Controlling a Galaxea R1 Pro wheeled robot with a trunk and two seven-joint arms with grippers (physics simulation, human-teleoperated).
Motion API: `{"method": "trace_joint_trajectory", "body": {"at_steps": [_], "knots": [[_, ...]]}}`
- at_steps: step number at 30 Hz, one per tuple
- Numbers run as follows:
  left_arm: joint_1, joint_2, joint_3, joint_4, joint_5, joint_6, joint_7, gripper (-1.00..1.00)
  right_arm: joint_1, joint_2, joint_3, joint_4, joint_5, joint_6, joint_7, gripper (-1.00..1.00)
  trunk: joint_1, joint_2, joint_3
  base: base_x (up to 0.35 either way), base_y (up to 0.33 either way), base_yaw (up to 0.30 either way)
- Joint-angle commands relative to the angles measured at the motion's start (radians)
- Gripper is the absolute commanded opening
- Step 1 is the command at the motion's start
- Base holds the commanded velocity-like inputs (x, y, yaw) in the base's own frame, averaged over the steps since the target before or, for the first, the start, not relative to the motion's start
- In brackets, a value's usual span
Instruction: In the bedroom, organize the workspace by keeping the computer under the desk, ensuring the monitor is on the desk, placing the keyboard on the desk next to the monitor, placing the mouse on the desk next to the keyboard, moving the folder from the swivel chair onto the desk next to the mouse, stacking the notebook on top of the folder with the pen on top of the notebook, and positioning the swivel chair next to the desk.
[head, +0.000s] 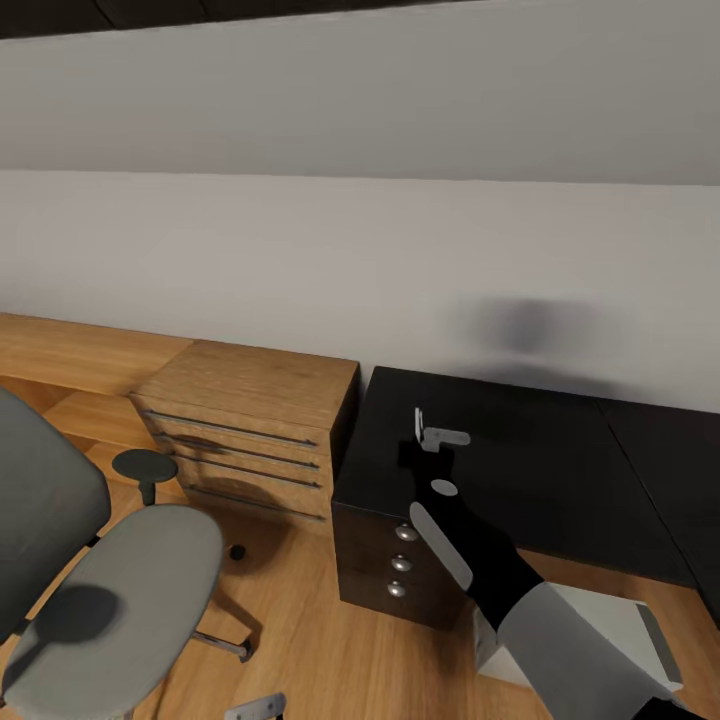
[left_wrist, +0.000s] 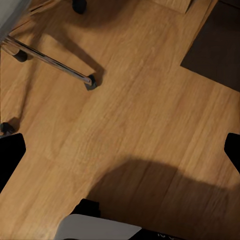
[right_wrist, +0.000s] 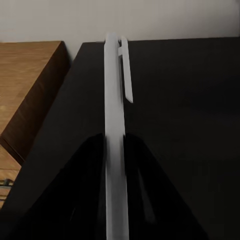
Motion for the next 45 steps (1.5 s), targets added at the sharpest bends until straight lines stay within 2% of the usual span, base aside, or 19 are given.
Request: {"method": "trace_joint_trajectory", "body": {"at_steps": [1, 6, 8, 19, 29, 34, 39, 40, 45], "knots": [[0.000, 0.001, -0.003, -0.002, 0.009, -0.002, 0.006, 1.00, 0.000, -0.001, 0.002, -0.005, -0.004, 0.004, -0.006, -1.00, 0.000, -0.001, -0.001, 0.000, 0.000, -0.009], [0.000, 0.001, -0.003, -0.001, 0.008, -0.003, 0.007, 1.00, 0.010, -0.001, 0.002, -0.026, -0.003, 0.002, -0.033, -1.00, 0.000, -0.001, 0.000, 0.000, 0.000, -0.028], [0.000, 0.002, -0.003, -0.001, 0.009, -0.002, 0.006, 1.00, 0.011, -0.001, 0.000, -0.027, -0.004, 0.000, -0.072, -1.00, 0.000, -0.001, 0.000, 0.000, 0.000, -0.041], [0.000, 0.002, -0.001, -0.001, 0.009, -0.001, 0.007, 1.00, 0.011, -0.002, -0.001, -0.030, -0.004, -0.001, -0.078, -1.00, 0.000, -0.001, 0.000, 0.000, 0.000, -0.024], [0.000, 0.002, 0.003, 0.006, 0.009, -0.001, 0.010, 1.00, 0.012, -0.003, -0.019, -0.030, -0.003, -0.001, -0.077, -1.00, 0.000, -0.001, 0.000, 0.000, 0.000, -0.233], [0.000, 0.002, 0.004, 0.011, 0.009, -0.001, 0.011, 1.00, 0.012, -0.006, -0.070, -0.027, -0.002, 0.000, -0.076, -1.00, 0.000, -0.001, 0.000, 0.000, 0.000, -0.289], [0.000, 0.004, 0.005, 0.013, 0.009, -0.001, 0.012, 1.00, 0.012, -0.023, -0.166, -0.024, -0.002, 0.001, -0.071, -1.00, 0.000, -0.001, 0.000, 0.000, 0.000, -0.295], [0.000, 0.003, 0.005, 0.014, 0.009, -0.001, 0.012, 1.00, 0.012, -0.033, -0.207, -0.023, -0.002, 0.001, -0.069, -1.00, 0.000, -0.001, 0.000, 0.000, 0.000, -0.296], [0.000, 0.003, 0.004, 0.016, 0.009, -0.001, 0.012, 1.00, 0.012, -0.063, -0.314, -0.021, -0.002, 0.003, -0.065, -1.00, 0.000, -0.001, 0.000, 0.000, 0.000, -0.297]]}}
